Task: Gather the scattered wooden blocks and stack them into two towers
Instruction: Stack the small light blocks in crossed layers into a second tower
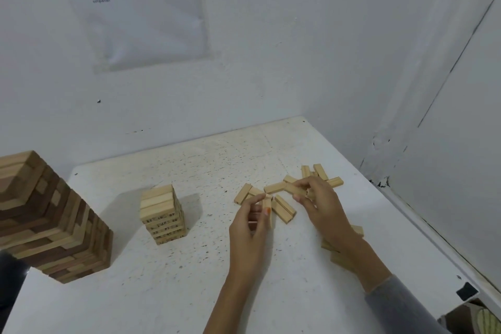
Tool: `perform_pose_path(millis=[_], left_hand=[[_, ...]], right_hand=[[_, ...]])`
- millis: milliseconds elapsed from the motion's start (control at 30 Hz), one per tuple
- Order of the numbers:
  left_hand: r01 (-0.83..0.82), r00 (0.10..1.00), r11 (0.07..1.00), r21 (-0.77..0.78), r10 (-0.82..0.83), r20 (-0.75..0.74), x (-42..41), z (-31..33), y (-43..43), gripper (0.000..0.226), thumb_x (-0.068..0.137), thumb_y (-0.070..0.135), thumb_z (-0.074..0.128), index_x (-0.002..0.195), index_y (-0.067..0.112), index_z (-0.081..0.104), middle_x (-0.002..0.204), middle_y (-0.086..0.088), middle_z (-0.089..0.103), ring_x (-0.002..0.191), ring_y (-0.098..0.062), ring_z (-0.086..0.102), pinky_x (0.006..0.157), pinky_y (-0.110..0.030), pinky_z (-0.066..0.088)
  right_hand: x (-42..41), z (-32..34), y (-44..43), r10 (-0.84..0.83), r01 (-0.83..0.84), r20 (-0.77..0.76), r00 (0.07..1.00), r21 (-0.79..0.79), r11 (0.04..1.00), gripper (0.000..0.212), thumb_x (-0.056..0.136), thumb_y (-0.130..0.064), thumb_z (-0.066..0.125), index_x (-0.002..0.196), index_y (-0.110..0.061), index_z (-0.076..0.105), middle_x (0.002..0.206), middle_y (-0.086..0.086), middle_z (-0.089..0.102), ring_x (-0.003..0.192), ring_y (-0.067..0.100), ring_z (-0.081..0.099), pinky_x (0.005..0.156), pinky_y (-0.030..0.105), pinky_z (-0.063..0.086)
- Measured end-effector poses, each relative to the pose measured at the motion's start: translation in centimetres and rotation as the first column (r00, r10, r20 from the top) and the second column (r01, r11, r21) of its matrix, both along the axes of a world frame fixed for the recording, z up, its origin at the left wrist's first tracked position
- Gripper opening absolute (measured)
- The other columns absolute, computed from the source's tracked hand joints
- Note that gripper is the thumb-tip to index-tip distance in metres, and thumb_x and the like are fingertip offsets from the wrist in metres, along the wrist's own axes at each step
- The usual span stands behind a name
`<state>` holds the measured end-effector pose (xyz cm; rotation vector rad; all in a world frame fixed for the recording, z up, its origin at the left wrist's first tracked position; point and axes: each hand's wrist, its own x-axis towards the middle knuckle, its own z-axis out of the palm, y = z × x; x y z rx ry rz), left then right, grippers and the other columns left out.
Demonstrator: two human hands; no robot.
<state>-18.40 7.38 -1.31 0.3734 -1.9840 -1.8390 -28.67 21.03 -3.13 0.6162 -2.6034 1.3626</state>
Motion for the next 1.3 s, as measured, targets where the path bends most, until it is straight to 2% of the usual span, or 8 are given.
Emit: perform_pose_path(millis=[167, 333, 500, 633, 867, 1067, 1167, 1300], left_hand=[[-0.01, 1.0, 1.0, -0.003, 0.01, -0.015, 0.7, 0.3, -0.2, 0.017, 0.096, 0.015, 0.057, 0.11, 0.022, 0.065, 0.087, 0.008, 0.062, 0.074, 0.002, 0.055, 0.068, -0.014, 0.046], [-0.019, 1.0, 1.0, -0.025, 0.018, -0.017, 1.9, 0.6, -1.1, 0.018, 0.096, 0.015, 0.057, 0.107, 0.028, 0.063, 0.086, 0.021, 0.066, 0.077, 0.001, 0.059, 0.07, -0.015, 0.049], [-0.077, 0.997, 0.996, -0.039, 0.077, -0.017, 3.5, 0.3, -2.5, 0.021, 0.095, 0.012, 0.057, 0.109, 0.026, 0.065, 0.088, 0.007, 0.064, 0.076, -0.002, 0.06, 0.068, -0.016, 0.048], [-0.106, 0.994, 0.994, -0.037, 0.106, -0.008, 5.0, -0.1, -3.8, 0.022, 0.095, 0.008, 0.057, 0.108, 0.023, 0.066, 0.086, 0.008, 0.063, 0.075, 0.0, 0.059, 0.07, -0.02, 0.049], [-0.146, 0.989, 0.989, -0.037, 0.147, 0.029, 7.7, -0.8, -6.1, 0.023, 0.094, 0.004, 0.057, 0.107, 0.021, 0.067, 0.089, 0.004, 0.066, 0.075, 0.002, 0.06, 0.07, -0.015, 0.048], [-0.199, 0.977, 0.979, -0.047, 0.202, 0.068, 9.3, -1.7, -7.7, 0.022, 0.092, 0.007, 0.06, 0.105, 0.024, 0.068, 0.086, 0.003, 0.067, 0.075, -0.006, 0.061, 0.069, -0.019, 0.049], [-0.171, 0.976, 0.959, -0.228, 0.196, 0.094, 9.8, -2.2, -8.3, 0.017, 0.092, 0.015, 0.064, 0.104, 0.027, 0.066, 0.093, 0.008, 0.067, 0.086, -0.004, 0.062, 0.075, -0.013, 0.047], [-0.179, 0.964, 0.877, -0.447, 0.246, 0.097, 10.2, -2.9, -8.9, 0.023, 0.091, 0.021, 0.065, 0.112, 0.029, 0.064, 0.106, 0.015, 0.055, 0.106, 0.006, 0.046, 0.086, -0.008, 0.036]], right_hand=[[2.3, 1.8, -1.2, 0.104, -0.094, 0.054, 0.993, -0.167, 0.981, 0.031, 0.092, -0.008, 0.062, 0.116, -0.025, 0.056, 0.112, -0.016, 0.057, 0.1, -0.012, 0.049, 0.08, 0.002, 0.037], [4.3, 2.6, -2.8, 0.133, -0.099, 0.162, 0.978, -0.202, 0.974, 0.027, 0.087, -0.011, 0.069, 0.104, -0.028, 0.057, 0.074, 0.008, 0.046, 0.058, 0.01, 0.043, 0.06, 0.023, 0.04], [6.7, 2.5, -4.9, 0.203, -0.098, 0.315, 0.927, -0.32, 0.943, 0.017, 0.085, -0.025, 0.073, 0.095, -0.025, 0.059, 0.093, 0.007, 0.065, 0.085, 0.013, 0.062, 0.08, 0.041, 0.057], [8.1, 2.0, -6.4, 0.229, -0.124, 0.299, 0.926, -0.334, 0.934, 0.011, 0.088, -0.014, 0.068, 0.094, -0.02, 0.061, 0.075, 0.002, 0.059, 0.063, 0.003, 0.051, 0.058, 0.016, 0.045], [10.1, 1.2, -8.9, 0.283, -0.199, 0.335, 0.899, -0.264, 0.944, 0.01, 0.093, -0.009, 0.061, 0.103, -0.01, 0.061, 0.064, 0.0, 0.058, 0.051, -0.004, 0.053, 0.054, 0.006, 0.039], [11.2, 0.9, -10.3, 0.317, -0.263, 0.331, 0.889, -0.199, 0.944, 0.008, 0.092, -0.011, 0.063, 0.1, -0.013, 0.062, 0.067, -0.005, 0.057, 0.058, 0.0, 0.055, 0.061, 0.014, 0.043], [11.6, 0.4, -10.9, 0.257, -0.238, 0.252, 0.933, -0.103, 0.966, 0.02, 0.093, -0.021, 0.062, 0.112, -0.019, 0.057, 0.085, -0.01, 0.05, 0.075, 0.0, 0.048, 0.066, 0.008, 0.037], [12.7, 0.6, -10.8, 0.291, -0.213, 0.304, 0.907, -0.267, 0.94, 0.019, 0.101, -0.015, 0.042, 0.115, -0.024, 0.052, 0.102, -0.007, 0.047, 0.093, 0.005, 0.047, 0.077, 0.004, 0.034]])
